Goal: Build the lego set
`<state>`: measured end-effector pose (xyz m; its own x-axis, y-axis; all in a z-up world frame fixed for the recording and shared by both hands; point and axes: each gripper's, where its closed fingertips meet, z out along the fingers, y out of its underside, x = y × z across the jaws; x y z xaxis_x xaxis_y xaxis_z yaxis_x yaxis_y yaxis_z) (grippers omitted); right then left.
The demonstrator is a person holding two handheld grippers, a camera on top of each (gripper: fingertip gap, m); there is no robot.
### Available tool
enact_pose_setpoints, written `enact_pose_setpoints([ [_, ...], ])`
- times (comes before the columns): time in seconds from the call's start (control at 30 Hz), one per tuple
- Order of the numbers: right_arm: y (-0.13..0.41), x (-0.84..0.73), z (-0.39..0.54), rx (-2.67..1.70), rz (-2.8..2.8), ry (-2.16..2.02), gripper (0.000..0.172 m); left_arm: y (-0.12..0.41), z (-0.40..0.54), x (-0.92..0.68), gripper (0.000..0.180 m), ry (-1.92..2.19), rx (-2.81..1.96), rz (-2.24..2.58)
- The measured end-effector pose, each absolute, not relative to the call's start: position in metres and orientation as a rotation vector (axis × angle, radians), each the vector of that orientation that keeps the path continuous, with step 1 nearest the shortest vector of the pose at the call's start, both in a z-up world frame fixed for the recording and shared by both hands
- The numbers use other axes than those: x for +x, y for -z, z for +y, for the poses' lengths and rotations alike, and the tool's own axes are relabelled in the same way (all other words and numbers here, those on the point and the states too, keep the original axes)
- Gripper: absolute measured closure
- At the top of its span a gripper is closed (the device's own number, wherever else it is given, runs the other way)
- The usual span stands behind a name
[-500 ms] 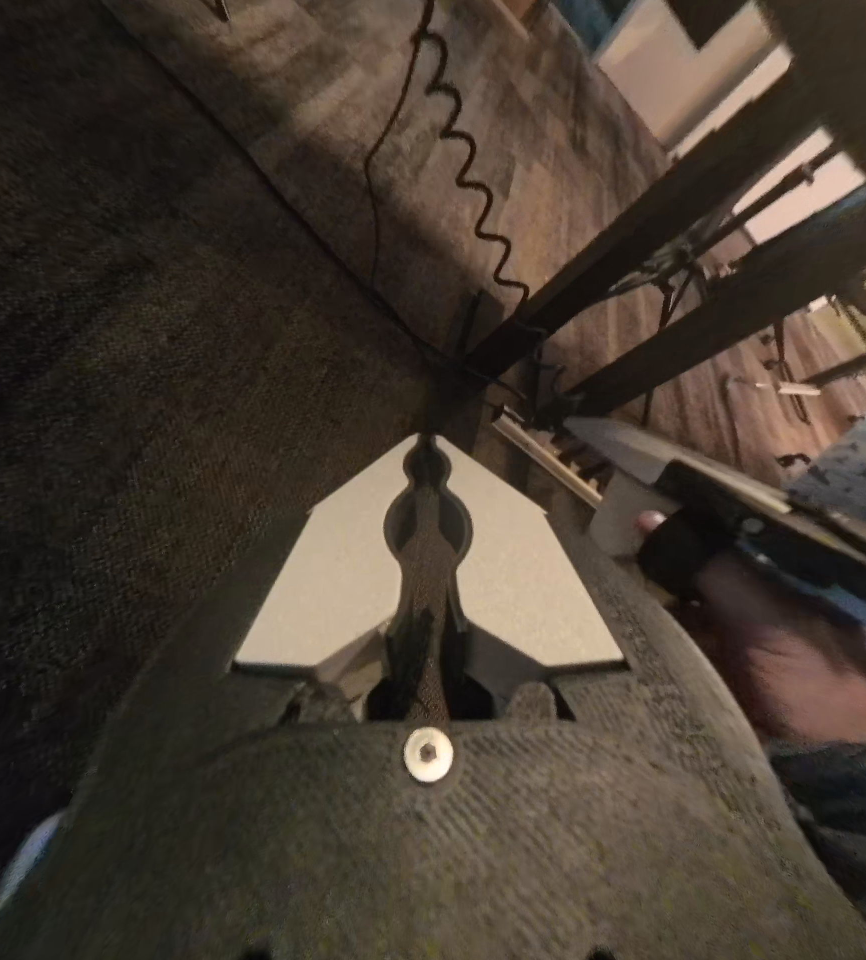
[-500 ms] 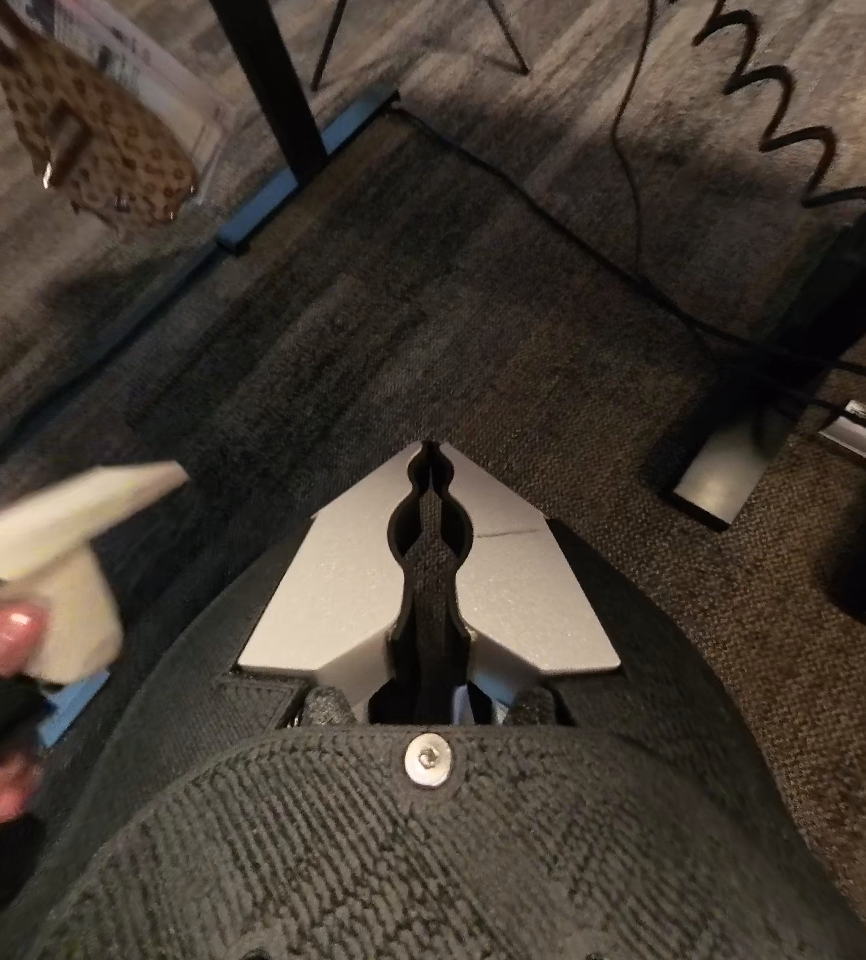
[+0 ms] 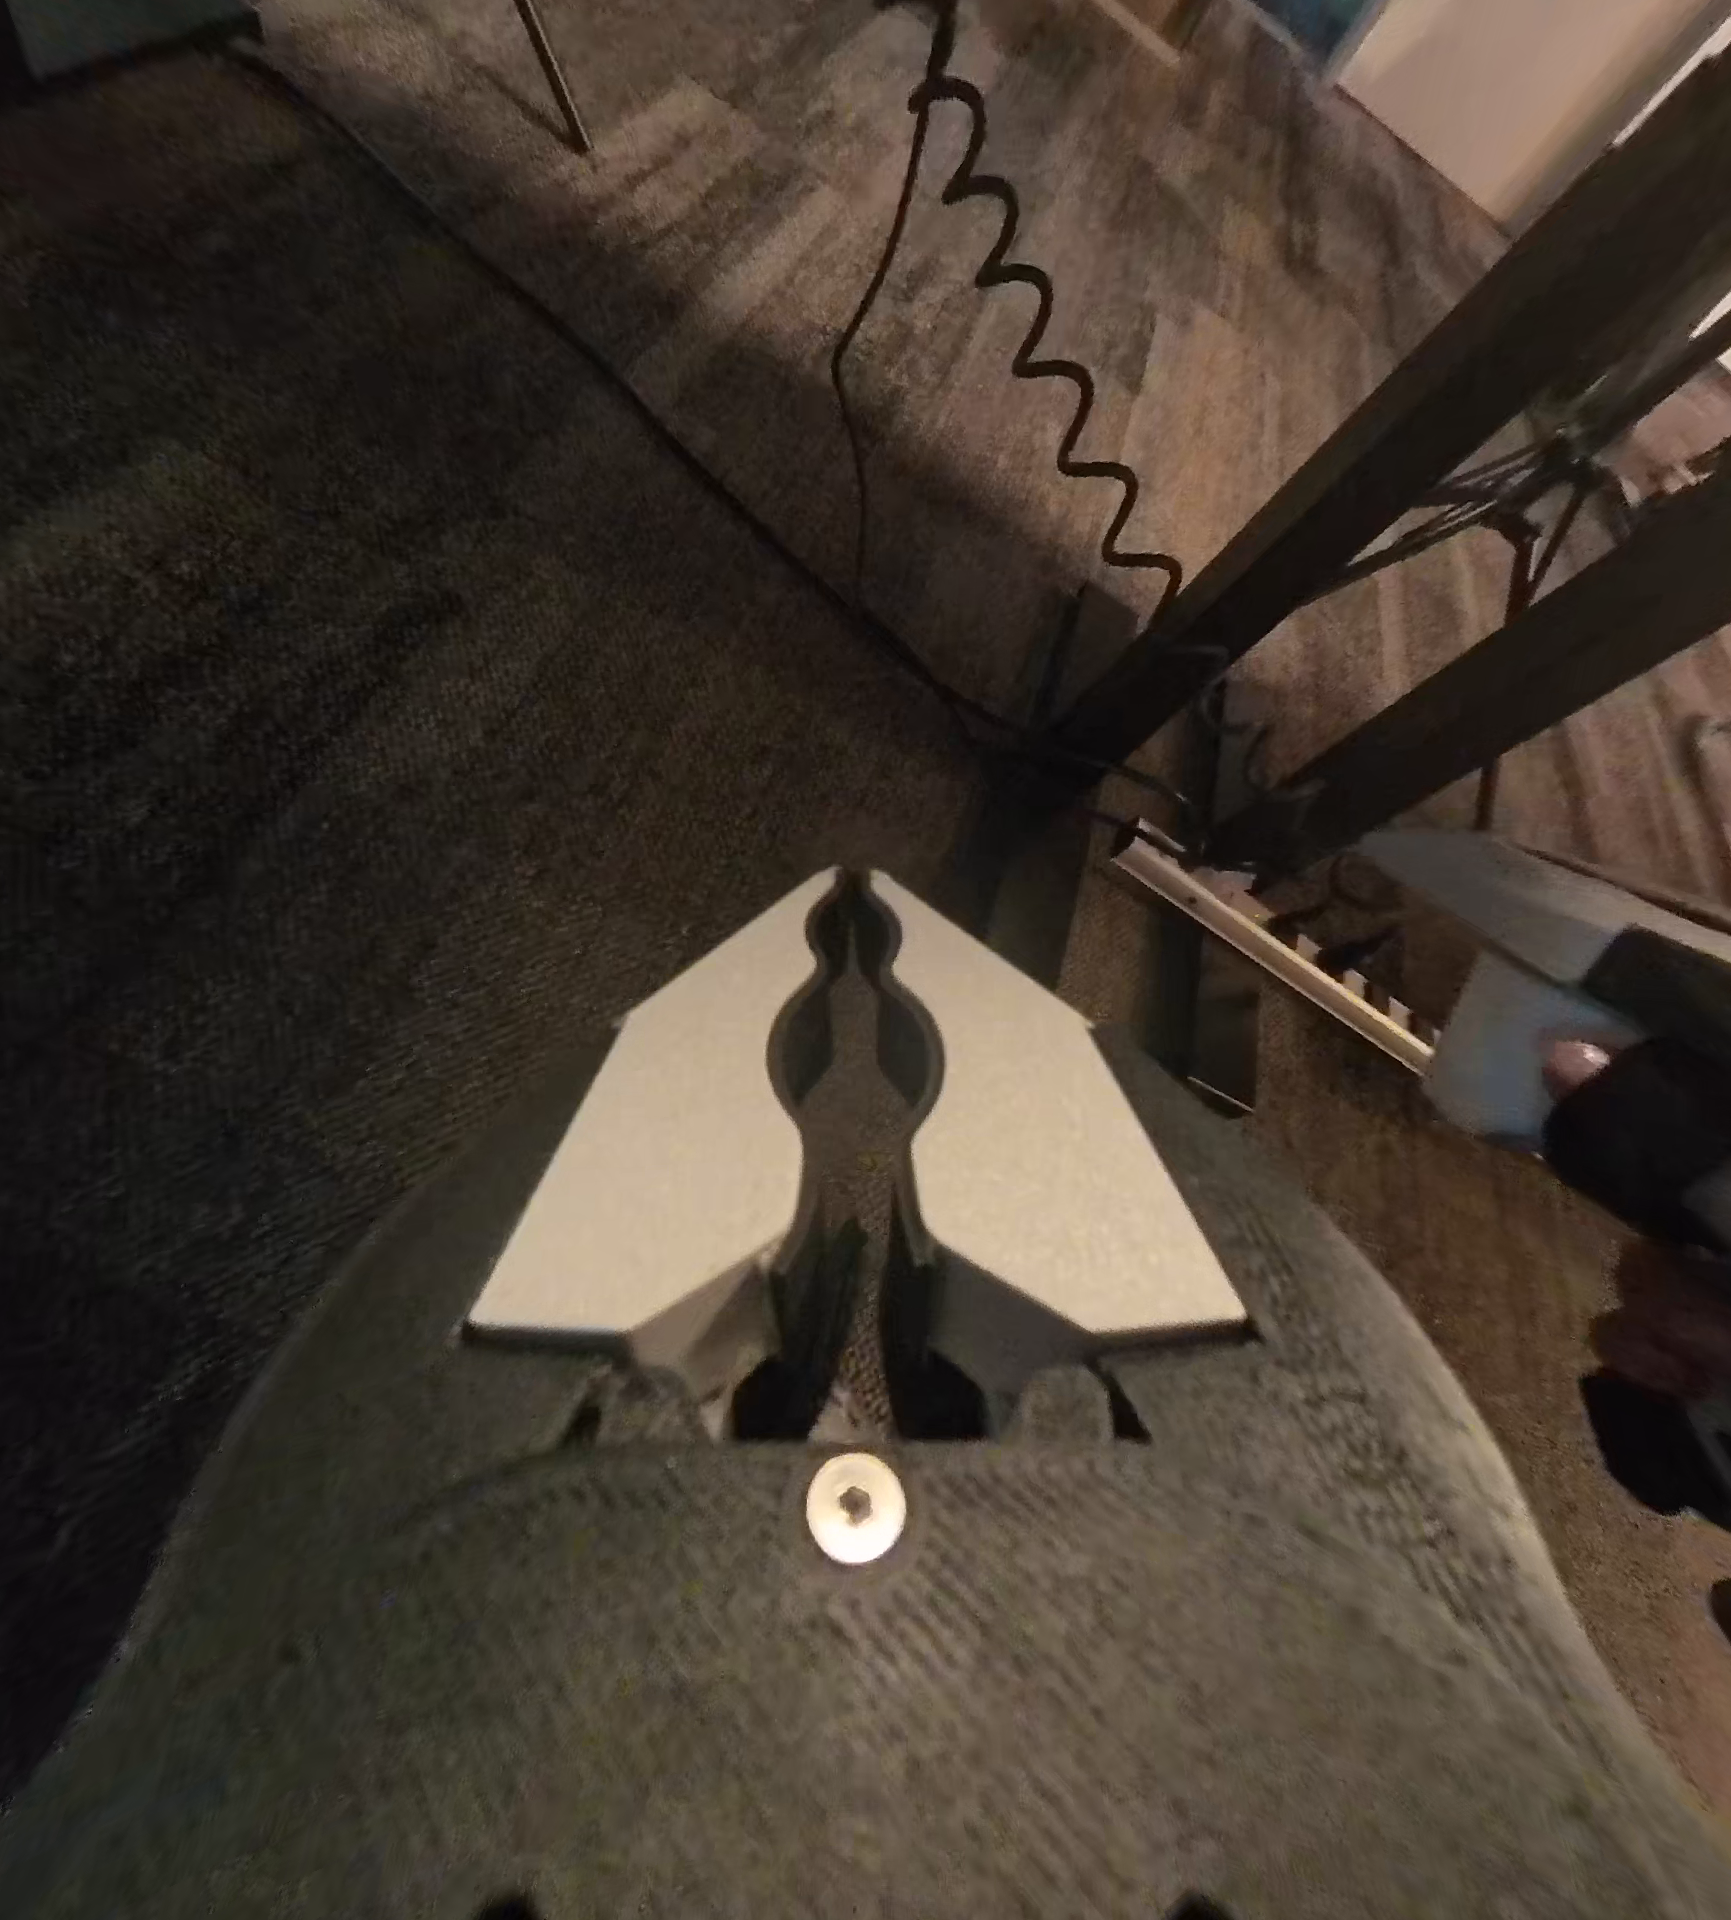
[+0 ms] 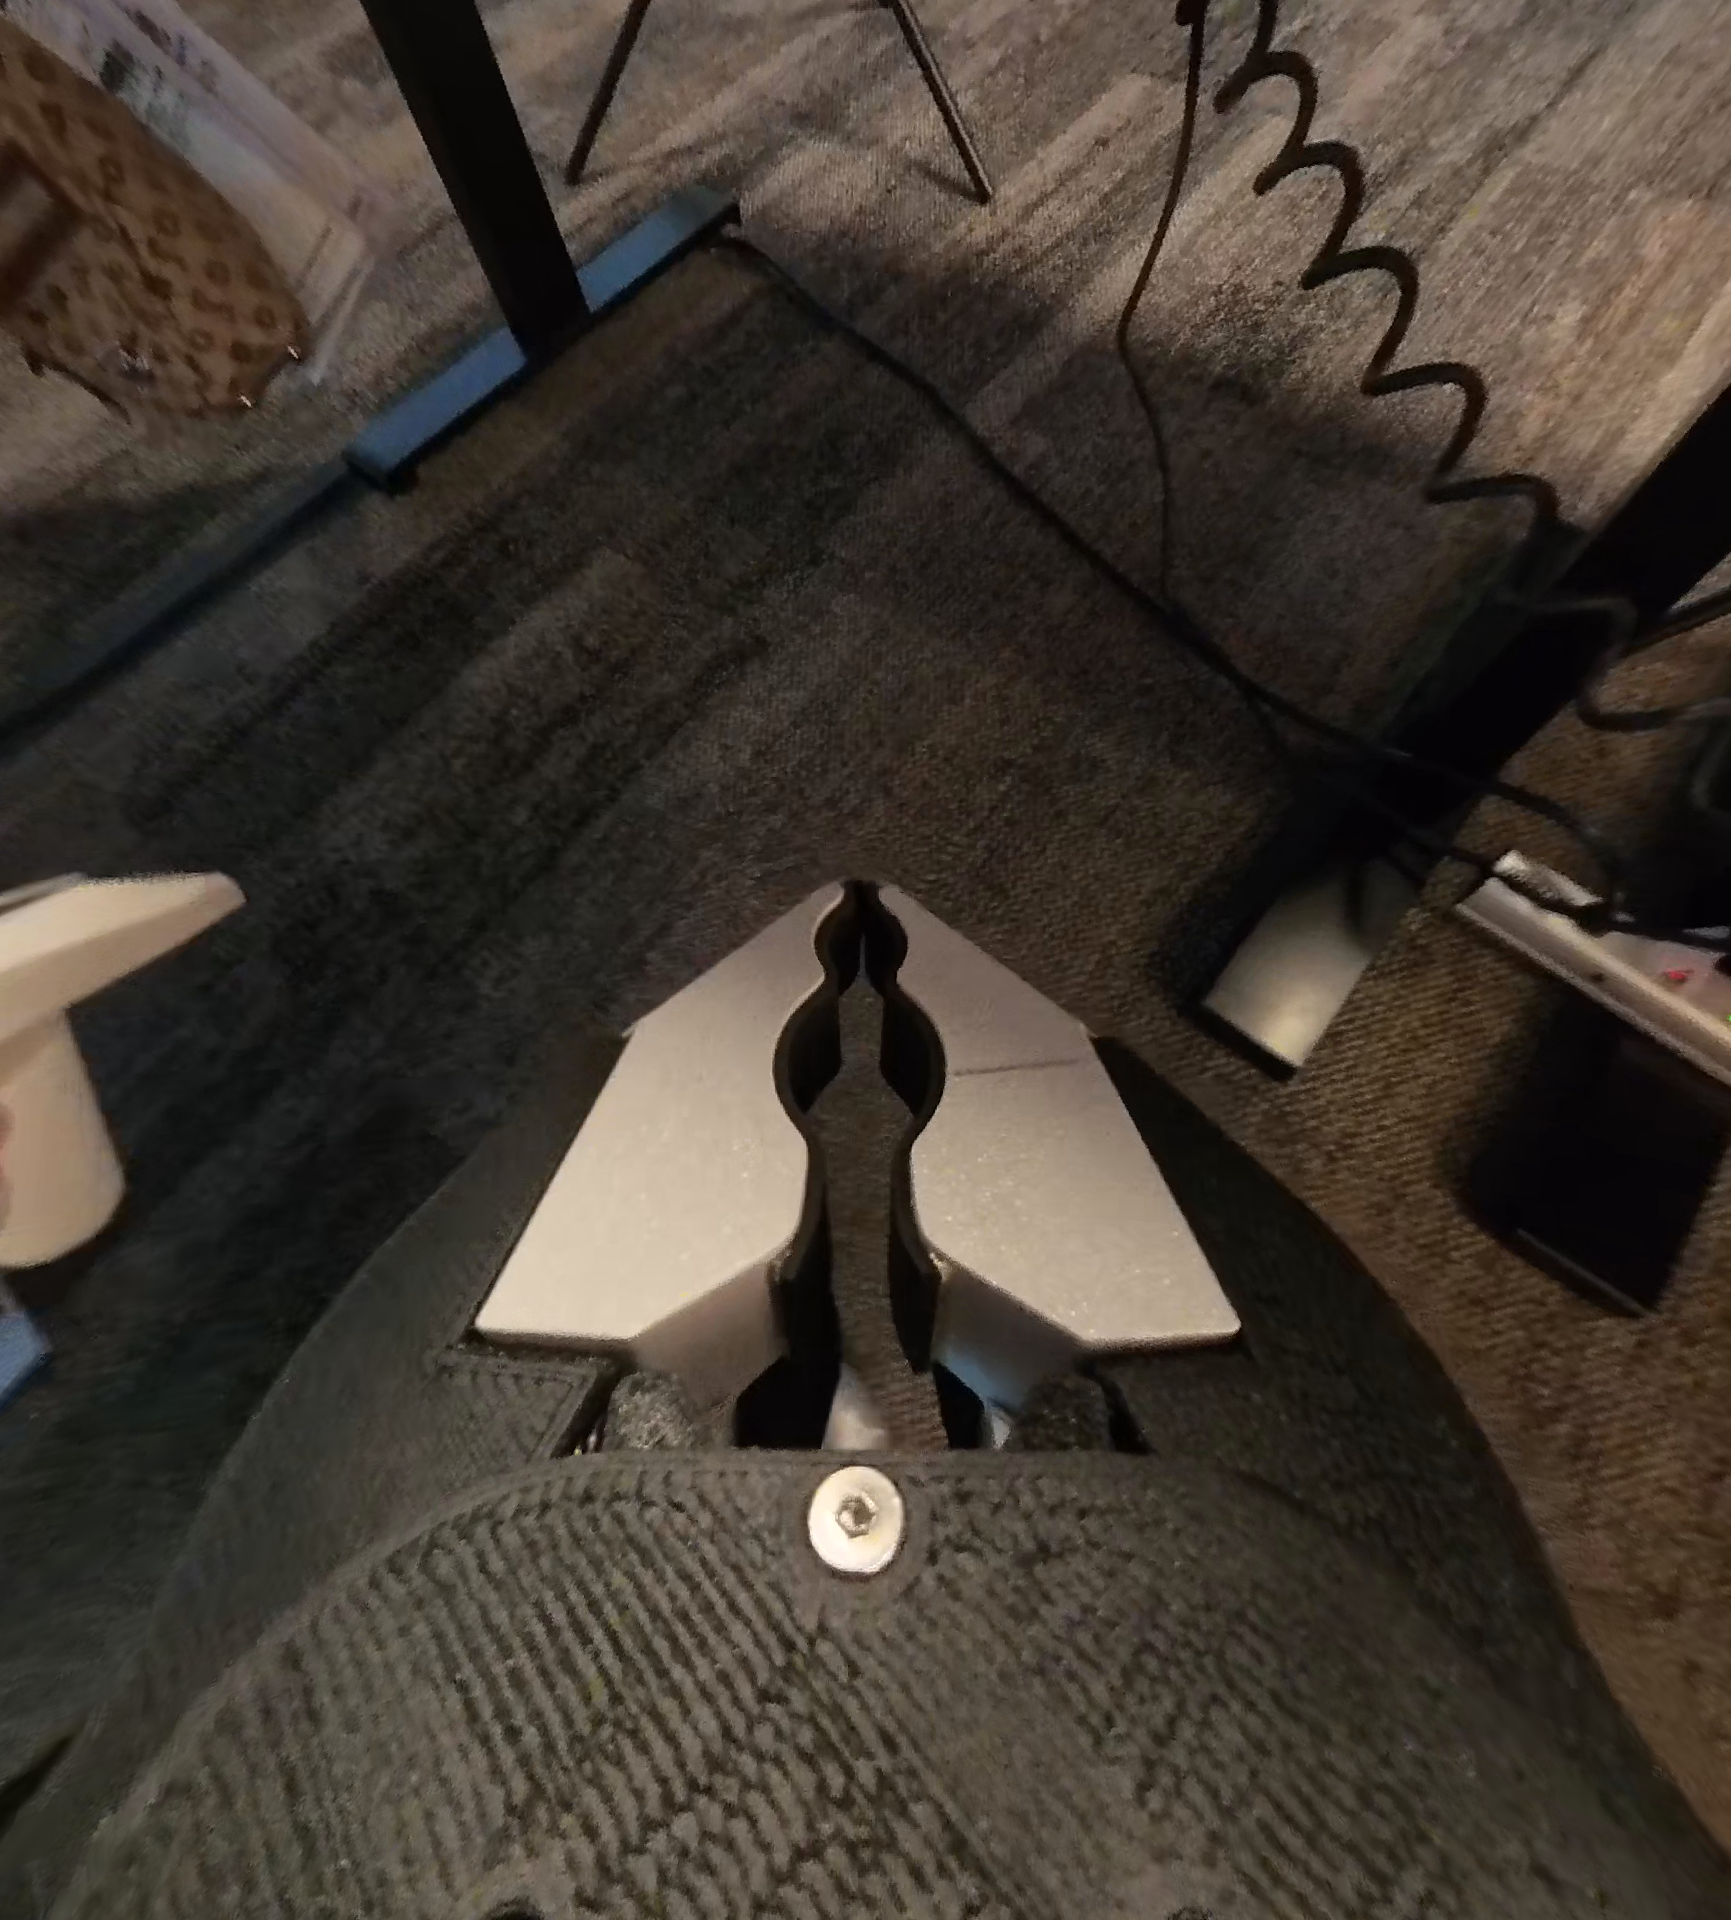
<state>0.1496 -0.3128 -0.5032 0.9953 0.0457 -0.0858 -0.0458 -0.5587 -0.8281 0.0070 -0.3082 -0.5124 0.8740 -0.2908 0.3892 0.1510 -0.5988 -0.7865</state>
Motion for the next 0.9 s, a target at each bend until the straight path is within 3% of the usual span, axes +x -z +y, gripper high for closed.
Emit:
enact_pose_setpoints([
  [0.43,0.507,0.159,-0.318,-2.145,0.008,-0.209,0.172,0.506,-0.305,0.037,0.180,0.514,-2.096,0.242],
  [0.9,0.531,0.197,-0.324,-2.233,-0.028,-0.176,0.172,0.479,-0.291,-0.109,0.180,0.262,-2.064,0.149],
])
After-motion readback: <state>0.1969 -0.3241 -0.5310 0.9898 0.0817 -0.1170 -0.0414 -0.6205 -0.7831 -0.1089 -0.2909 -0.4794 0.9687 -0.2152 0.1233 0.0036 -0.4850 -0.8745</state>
